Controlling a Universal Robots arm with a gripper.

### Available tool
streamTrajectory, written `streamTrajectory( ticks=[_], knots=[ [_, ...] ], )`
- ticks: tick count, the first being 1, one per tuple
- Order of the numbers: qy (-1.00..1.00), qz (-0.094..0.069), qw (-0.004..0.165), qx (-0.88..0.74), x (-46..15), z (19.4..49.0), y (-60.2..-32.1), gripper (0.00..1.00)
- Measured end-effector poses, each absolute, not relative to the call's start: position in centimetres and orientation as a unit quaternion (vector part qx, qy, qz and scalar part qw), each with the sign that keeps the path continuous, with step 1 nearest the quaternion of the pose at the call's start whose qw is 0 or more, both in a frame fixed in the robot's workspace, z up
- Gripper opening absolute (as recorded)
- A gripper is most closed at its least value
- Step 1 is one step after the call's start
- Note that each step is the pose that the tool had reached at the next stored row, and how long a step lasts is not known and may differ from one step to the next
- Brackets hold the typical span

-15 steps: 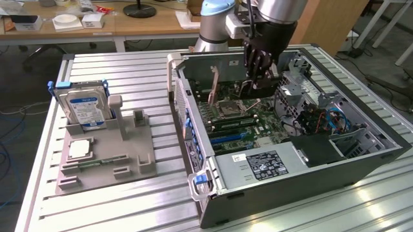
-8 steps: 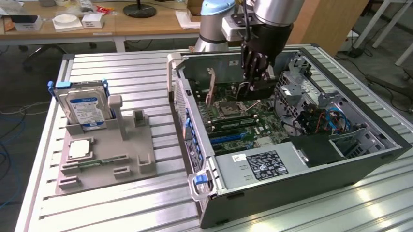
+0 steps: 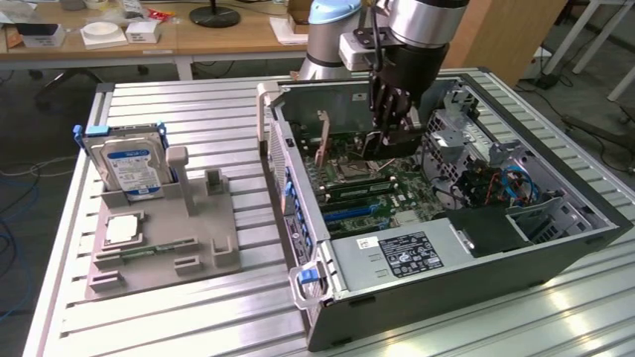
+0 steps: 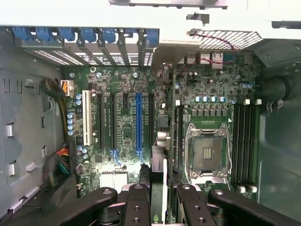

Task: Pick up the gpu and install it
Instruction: 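Insert the gpu into the slot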

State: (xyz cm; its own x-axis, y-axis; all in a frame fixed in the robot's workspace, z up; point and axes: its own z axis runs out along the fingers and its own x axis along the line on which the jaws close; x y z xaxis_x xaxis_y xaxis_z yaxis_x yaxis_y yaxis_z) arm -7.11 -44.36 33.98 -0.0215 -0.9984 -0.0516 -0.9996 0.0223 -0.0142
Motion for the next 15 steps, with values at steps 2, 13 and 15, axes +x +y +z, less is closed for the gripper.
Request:
streamTrajectory(
  ticks=[2, 13, 15],
  knots=[
    [0.715, 0.013, 0.023, -0.699, -7.3, 33.9, -44.4, 0.27],
    [0.714, 0.012, 0.024, -0.700, -7.6, 32.5, -44.4, 0.27],
    [0.714, 0.012, 0.024, -0.700, -7.6, 32.3, -44.4, 0.27]
  ],
)
